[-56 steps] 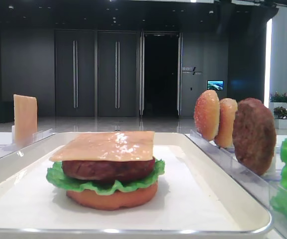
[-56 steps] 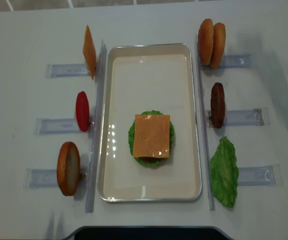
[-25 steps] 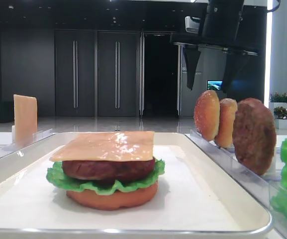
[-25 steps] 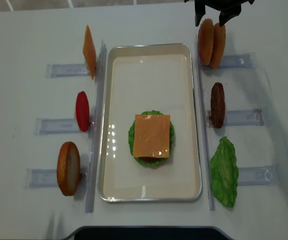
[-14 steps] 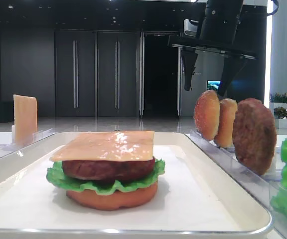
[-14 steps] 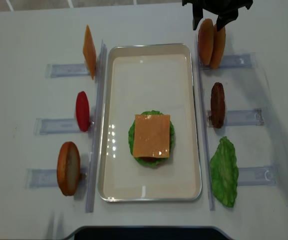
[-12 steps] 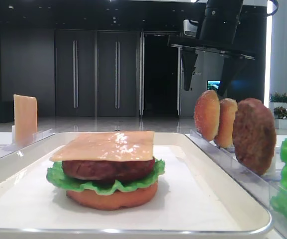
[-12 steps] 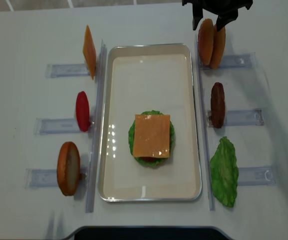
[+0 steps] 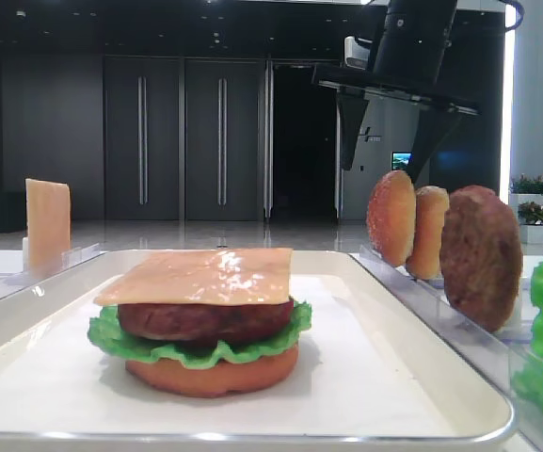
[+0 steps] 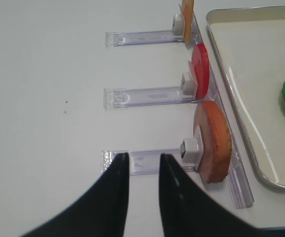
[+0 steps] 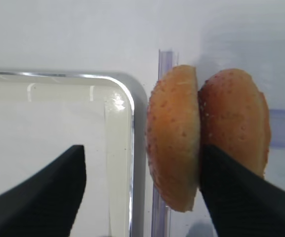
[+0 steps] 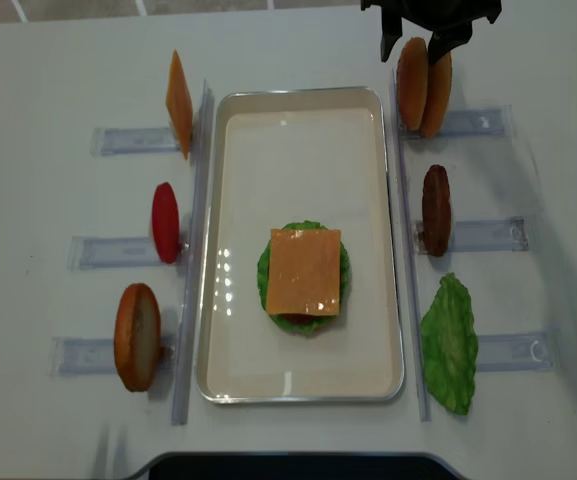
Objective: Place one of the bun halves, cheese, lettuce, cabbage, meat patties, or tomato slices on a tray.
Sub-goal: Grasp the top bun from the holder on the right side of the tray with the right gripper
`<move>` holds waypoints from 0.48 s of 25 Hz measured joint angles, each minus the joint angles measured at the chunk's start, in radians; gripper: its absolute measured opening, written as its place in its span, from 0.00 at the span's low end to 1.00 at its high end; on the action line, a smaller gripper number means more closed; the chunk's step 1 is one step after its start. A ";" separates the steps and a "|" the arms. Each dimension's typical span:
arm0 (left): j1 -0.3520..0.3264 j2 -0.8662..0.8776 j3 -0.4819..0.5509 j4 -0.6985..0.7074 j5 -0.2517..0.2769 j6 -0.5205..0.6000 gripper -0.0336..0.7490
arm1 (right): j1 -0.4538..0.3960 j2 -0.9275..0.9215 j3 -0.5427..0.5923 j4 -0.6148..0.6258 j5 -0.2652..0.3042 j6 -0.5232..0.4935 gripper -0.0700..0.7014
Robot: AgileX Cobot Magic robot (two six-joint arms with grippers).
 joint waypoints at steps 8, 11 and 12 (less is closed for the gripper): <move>0.000 0.000 0.000 0.000 0.000 0.000 0.25 | 0.001 0.000 0.000 0.001 0.000 0.000 0.73; 0.000 0.000 0.000 0.000 0.000 0.000 0.25 | 0.001 0.007 0.000 0.001 0.000 0.000 0.73; 0.000 0.000 0.000 0.000 0.000 0.000 0.25 | 0.001 0.012 0.000 0.001 0.000 0.000 0.73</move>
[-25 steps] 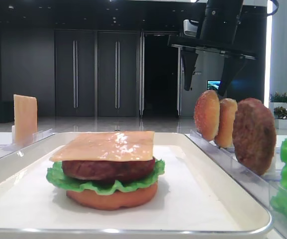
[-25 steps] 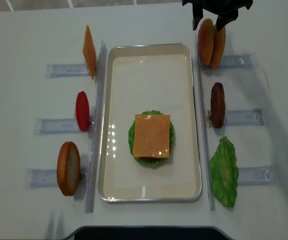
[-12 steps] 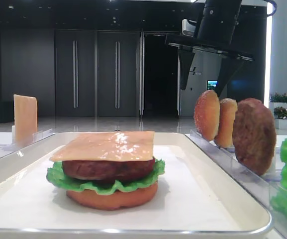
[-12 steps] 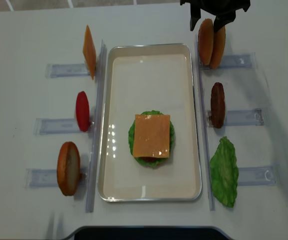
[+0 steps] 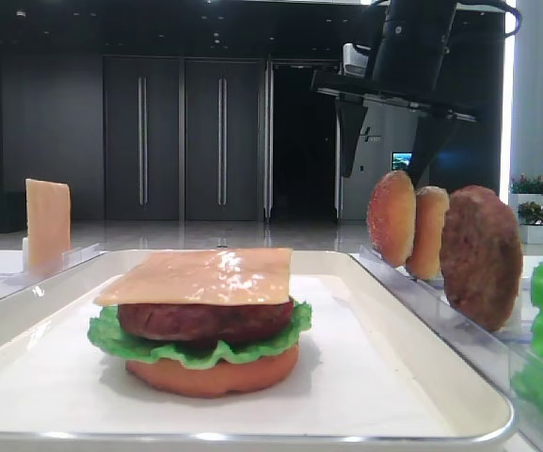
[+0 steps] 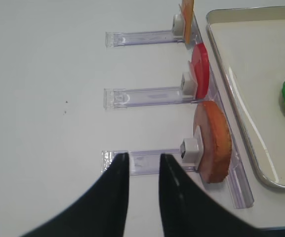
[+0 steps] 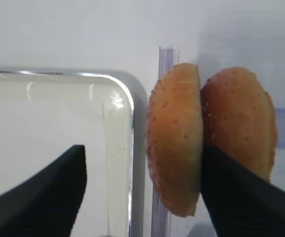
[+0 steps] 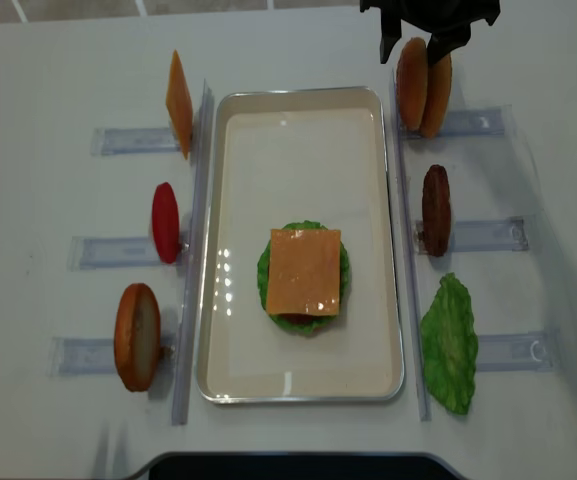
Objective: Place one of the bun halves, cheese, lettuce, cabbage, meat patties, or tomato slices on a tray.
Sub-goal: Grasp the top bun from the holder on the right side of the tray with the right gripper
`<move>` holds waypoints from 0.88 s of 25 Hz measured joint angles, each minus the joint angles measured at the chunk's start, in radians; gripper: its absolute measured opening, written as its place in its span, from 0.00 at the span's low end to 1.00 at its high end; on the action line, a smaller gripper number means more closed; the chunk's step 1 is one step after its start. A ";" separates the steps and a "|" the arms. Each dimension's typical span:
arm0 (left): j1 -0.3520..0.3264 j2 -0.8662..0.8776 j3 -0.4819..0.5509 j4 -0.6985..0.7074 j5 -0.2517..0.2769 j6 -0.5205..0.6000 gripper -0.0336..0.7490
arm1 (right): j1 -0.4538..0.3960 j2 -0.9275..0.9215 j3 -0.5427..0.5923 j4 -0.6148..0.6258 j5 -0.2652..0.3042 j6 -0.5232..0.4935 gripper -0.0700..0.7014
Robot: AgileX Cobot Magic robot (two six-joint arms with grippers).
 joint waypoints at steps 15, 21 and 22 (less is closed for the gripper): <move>0.000 0.000 0.000 0.000 0.000 0.000 0.25 | 0.000 0.022 0.000 -0.004 0.000 0.000 0.68; 0.000 0.000 0.000 0.000 0.000 0.000 0.25 | 0.000 0.022 0.000 -0.035 0.000 0.000 0.45; 0.000 0.000 0.000 0.000 0.000 0.000 0.25 | 0.000 0.022 0.000 -0.041 0.000 0.000 0.41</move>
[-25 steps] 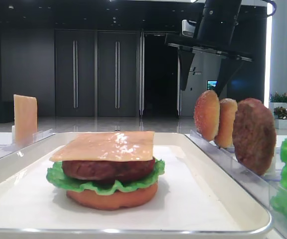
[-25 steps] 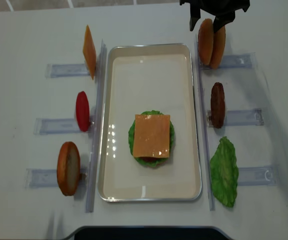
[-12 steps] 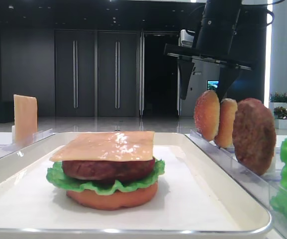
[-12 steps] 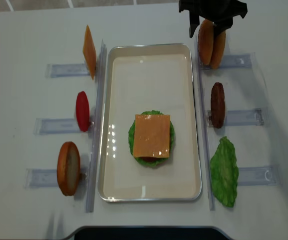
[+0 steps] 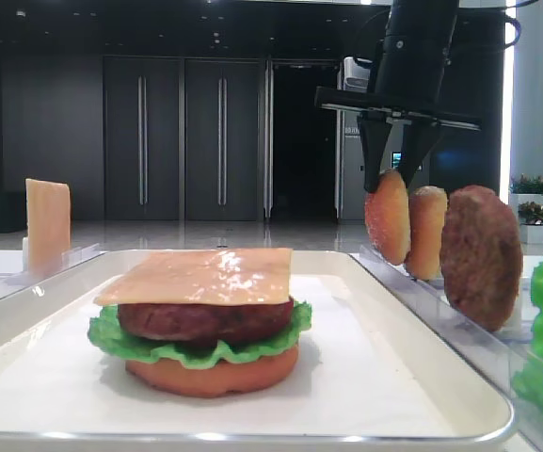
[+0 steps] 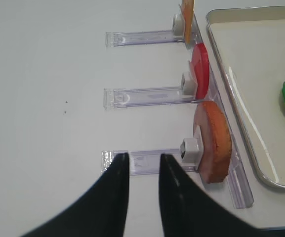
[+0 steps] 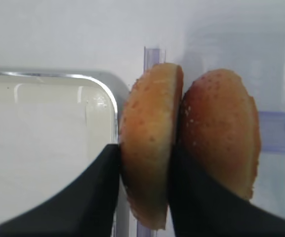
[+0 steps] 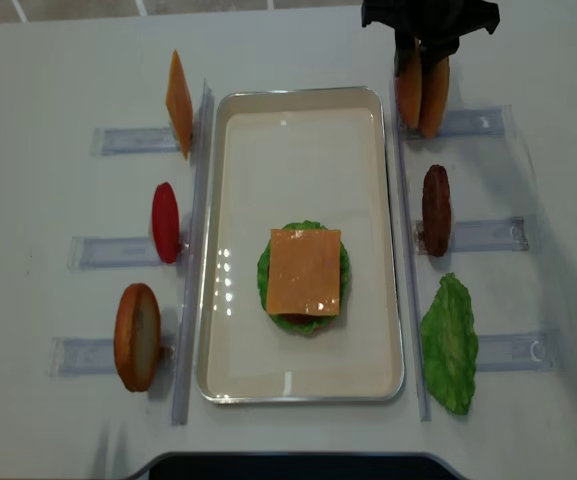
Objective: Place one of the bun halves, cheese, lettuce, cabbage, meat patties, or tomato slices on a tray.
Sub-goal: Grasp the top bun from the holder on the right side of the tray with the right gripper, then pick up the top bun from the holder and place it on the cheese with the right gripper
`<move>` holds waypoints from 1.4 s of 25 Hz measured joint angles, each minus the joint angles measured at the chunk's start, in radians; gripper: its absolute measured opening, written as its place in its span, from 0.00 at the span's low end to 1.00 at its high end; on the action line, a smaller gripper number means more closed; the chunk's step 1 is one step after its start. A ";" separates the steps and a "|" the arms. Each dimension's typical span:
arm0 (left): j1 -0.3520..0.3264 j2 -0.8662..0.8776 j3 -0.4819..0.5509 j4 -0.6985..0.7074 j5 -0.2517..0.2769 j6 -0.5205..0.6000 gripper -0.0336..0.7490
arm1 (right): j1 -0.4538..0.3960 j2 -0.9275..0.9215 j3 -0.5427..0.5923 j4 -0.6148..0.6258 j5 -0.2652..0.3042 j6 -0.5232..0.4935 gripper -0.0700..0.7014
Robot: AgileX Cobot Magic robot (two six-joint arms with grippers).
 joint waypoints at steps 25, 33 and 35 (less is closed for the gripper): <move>0.000 0.000 0.000 0.000 0.000 0.000 0.25 | 0.003 -0.105 0.000 0.128 0.004 0.000 0.38; 0.000 0.000 0.000 0.000 0.000 0.000 0.25 | 0.004 -0.187 0.000 0.173 0.004 -0.015 0.38; 0.000 0.000 0.000 0.000 0.000 0.000 0.25 | 0.007 -0.219 0.003 0.181 0.004 -0.020 0.38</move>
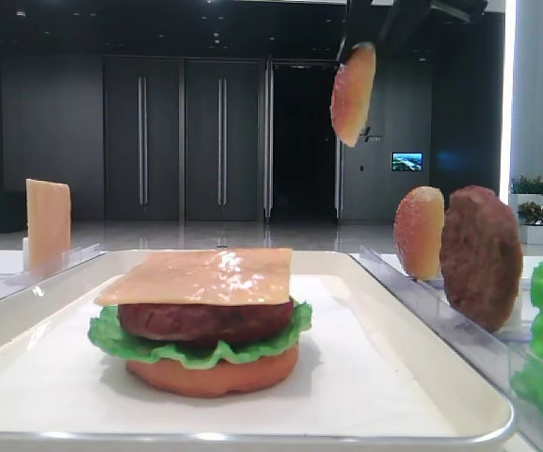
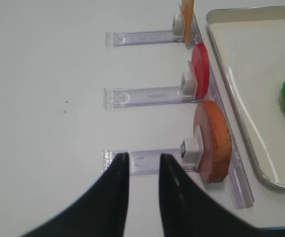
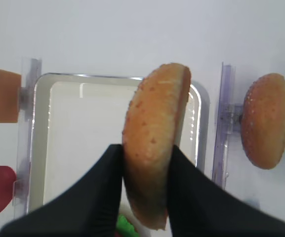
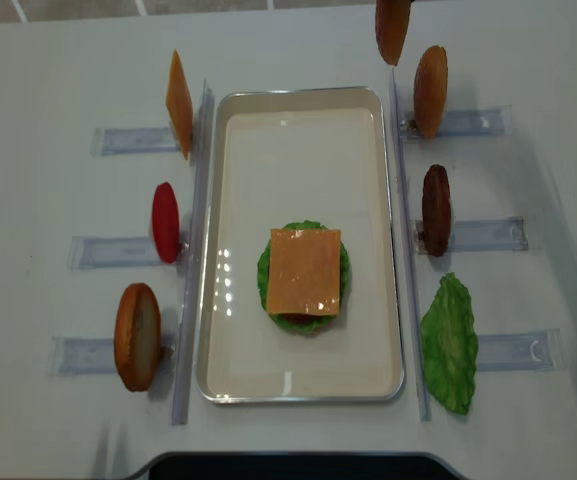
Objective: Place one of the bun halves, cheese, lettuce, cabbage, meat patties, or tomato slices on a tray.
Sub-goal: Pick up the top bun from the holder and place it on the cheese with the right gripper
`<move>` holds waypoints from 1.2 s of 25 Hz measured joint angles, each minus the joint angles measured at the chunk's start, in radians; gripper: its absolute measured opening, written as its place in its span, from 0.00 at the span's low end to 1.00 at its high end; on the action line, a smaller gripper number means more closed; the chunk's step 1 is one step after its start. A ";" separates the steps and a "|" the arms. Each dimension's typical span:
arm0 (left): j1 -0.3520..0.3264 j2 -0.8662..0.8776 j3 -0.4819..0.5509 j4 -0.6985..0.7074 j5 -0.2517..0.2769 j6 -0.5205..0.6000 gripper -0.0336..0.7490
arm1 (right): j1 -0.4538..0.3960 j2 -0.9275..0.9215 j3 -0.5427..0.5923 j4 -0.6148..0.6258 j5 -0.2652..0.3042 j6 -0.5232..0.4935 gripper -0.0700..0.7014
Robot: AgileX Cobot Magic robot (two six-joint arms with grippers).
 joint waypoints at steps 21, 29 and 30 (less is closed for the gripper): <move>0.000 0.000 0.000 0.000 0.000 0.000 0.25 | 0.020 -0.523 0.787 0.571 -0.294 -0.420 0.38; 0.000 0.000 0.000 0.000 0.000 0.000 0.25 | 0.091 -0.569 1.067 0.995 -0.371 -0.792 0.38; 0.000 0.000 0.000 0.000 0.000 0.000 0.25 | 0.112 -0.569 1.089 1.026 -0.384 -0.831 0.38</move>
